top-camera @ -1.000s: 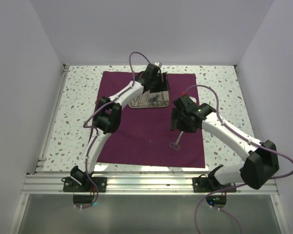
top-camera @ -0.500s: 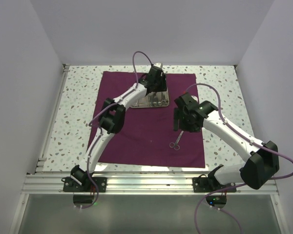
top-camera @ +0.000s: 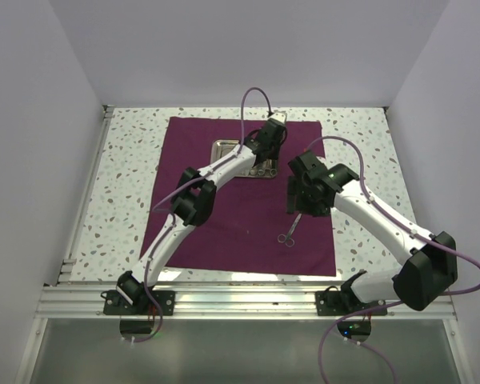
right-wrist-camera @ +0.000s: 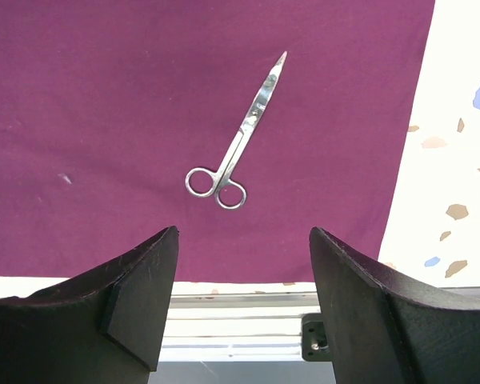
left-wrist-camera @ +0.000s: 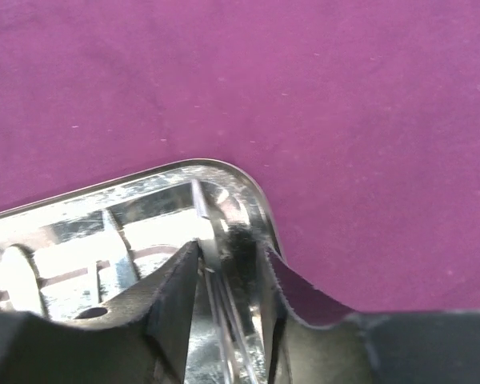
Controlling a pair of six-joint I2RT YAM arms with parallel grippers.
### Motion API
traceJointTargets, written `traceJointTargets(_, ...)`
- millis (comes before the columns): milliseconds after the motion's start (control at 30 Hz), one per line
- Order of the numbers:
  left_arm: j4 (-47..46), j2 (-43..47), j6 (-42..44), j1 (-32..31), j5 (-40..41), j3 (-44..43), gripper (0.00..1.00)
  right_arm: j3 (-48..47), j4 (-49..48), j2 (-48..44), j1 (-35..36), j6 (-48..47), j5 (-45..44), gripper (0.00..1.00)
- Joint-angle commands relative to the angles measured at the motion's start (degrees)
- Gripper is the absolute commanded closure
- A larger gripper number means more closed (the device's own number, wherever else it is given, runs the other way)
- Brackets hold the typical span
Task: Open and lay out the surgical kit
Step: Pick up the medical item from the container, then place the medical item in the surgical kit.
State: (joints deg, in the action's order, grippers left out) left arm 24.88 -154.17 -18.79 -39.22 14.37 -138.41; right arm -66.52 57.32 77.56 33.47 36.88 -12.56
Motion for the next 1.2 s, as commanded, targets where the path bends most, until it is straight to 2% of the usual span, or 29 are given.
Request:
traceJointTargets(0,9.5,-1.7,2.2,0.1,3.6,3.0,0.63,-0.7,1.2,-1.6,-0.4,0.5,-1.2,0.30)
traceJointTargets(200,11.1,-0.6,1.6,1.0,4.4,4.4,0.78,-0.7,1.5,-2.1,-0.7,0.4,-1.2,0.31)
traceJointTargets(233,11.4,-0.3,0.9,1.3,4.3,4.5,0.92,-1.0,1.7,-2.1,-0.7,0.3,-1.2,0.31)
traceJointTargets(267,11.3,0.5,0.4,1.8,4.1,4.7,1.00,-1.1,1.8,-2.1,-0.6,0.4,-1.1,0.31)
traceJointTargets(500,8.0,8.7,-0.3,3.0,-1.7,8.6,1.00,-2.0,2.4,-3.9,-0.7,0.7,-2.3,0.30)
traceJointTargets(667,3.9,22.1,-0.9,6.1,-7.0,16.0,1.00,-7.4,5.8,-5.7,-0.7,0.8,-6.5,0.13)
traceJointTargets(833,4.0,33.1,-2.0,9.5,-9.5,22.9,1.00,-8.3,7.4,-10.0,-0.7,1.7,-7.7,0.08)
traceJointTargets(933,2.7,39.3,-2.7,9.2,-10.2,30.5,1.00,-7.3,7.5,-12.3,-0.6,1.4,-7.5,0.07)
traceJointTargets(1000,-0.4,42.4,-5.0,8.6,-11.5,38.7,1.00,-6.8,7.7,-13.0,-0.7,0.9,-7.0,0.07)
traceJointTargets(1067,-3.0,46.2,-6.2,6.4,-10.7,46.6,1.00,-6.2,8.0,-14.0,-0.7,0.3,-5.8,0.06)
traceJointTargets(1167,-4.9,47.8,-10.4,2.8,-9.8,52.6,1.00,-6.4,9.4,-15.6,-0.7,-0.2,-3.9,0.05)
